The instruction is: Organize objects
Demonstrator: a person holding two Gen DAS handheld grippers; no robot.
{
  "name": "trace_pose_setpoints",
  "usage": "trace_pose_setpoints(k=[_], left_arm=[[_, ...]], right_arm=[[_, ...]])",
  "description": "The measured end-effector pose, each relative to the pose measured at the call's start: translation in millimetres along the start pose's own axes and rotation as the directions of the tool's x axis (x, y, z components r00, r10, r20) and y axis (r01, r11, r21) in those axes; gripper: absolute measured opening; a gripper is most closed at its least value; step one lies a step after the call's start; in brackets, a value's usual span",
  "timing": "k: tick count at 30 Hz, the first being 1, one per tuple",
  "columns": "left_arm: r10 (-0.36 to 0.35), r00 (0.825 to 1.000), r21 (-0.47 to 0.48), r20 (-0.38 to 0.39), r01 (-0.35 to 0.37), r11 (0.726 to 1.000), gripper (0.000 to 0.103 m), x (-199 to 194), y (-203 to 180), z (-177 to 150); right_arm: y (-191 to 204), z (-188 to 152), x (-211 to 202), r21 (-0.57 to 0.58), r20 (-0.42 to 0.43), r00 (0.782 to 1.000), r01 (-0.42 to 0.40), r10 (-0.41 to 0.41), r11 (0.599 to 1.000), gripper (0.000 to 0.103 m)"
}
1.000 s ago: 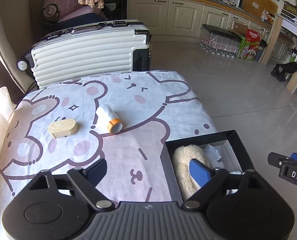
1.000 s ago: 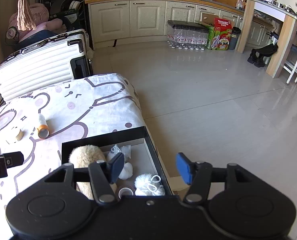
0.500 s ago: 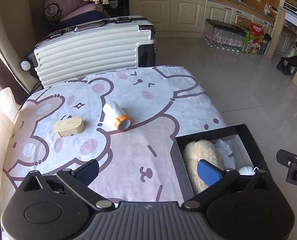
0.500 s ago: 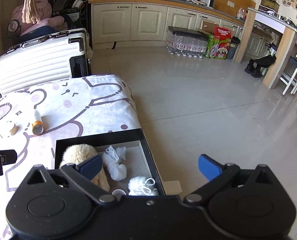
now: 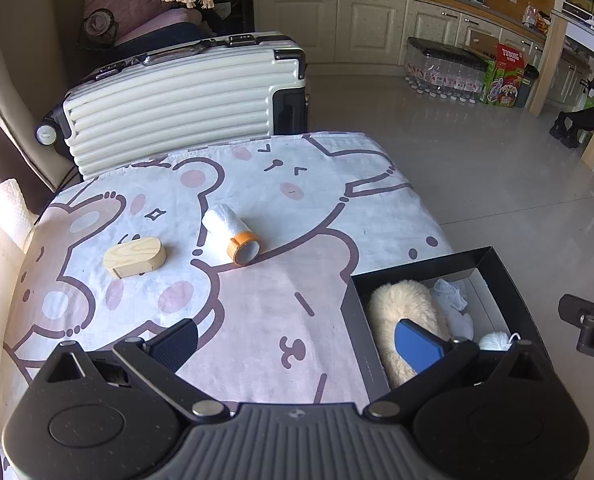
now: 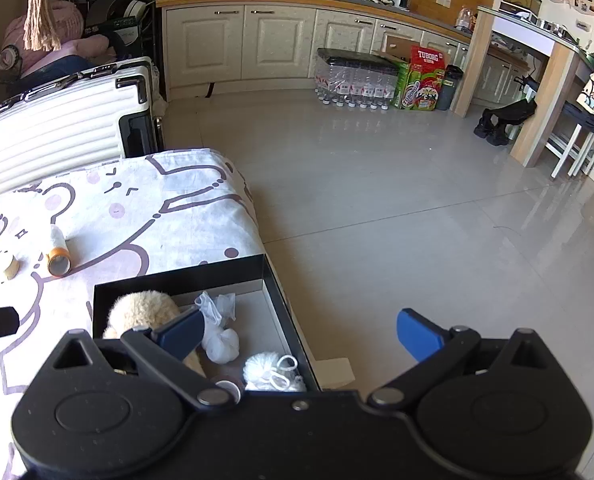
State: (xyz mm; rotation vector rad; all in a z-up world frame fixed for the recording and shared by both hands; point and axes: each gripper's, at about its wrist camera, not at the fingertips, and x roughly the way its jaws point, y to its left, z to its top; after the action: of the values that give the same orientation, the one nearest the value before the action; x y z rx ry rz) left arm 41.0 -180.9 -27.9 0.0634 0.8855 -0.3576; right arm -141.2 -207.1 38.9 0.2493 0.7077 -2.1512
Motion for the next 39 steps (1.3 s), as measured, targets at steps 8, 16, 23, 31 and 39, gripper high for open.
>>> trace_pose_setpoints(k=[8,16,23,31,39], left_arm=[[0.006,1.0,-0.016,0.007,-0.005,1.0,0.103,3.0,12.9,0.9],[0.048,0.999,-0.047,0.0,-0.048,0.998,0.103,8.9,43.2,-0.5],[0.098,0.995,-0.101,-0.009,-0.098,0.99,0.103,8.4,82.6,-6.7],[0.153,0.988,-0.155,-0.018,-0.153,0.976,0.103,1.0,128.7,-18.7],[0.199,0.98,-0.196,-0.022,-0.199,0.96,0.103,-5.9,162.7,-28.8]], right_arm=[[9.3,1.7,5.4,0.004,0.0,1.0,-0.001,0.001,1.0,0.103],[39.5,7.1,13.5,-0.023,0.001,0.999,-0.035,0.035,0.999,0.103],[76.1,11.0,16.8,-0.054,-0.002,0.997,-0.081,0.081,0.995,0.103],[122.0,11.7,15.2,-0.087,-0.005,0.991,-0.132,0.133,0.987,0.103],[159.7,10.4,10.6,-0.12,-0.004,0.981,-0.191,0.192,0.974,0.103]])
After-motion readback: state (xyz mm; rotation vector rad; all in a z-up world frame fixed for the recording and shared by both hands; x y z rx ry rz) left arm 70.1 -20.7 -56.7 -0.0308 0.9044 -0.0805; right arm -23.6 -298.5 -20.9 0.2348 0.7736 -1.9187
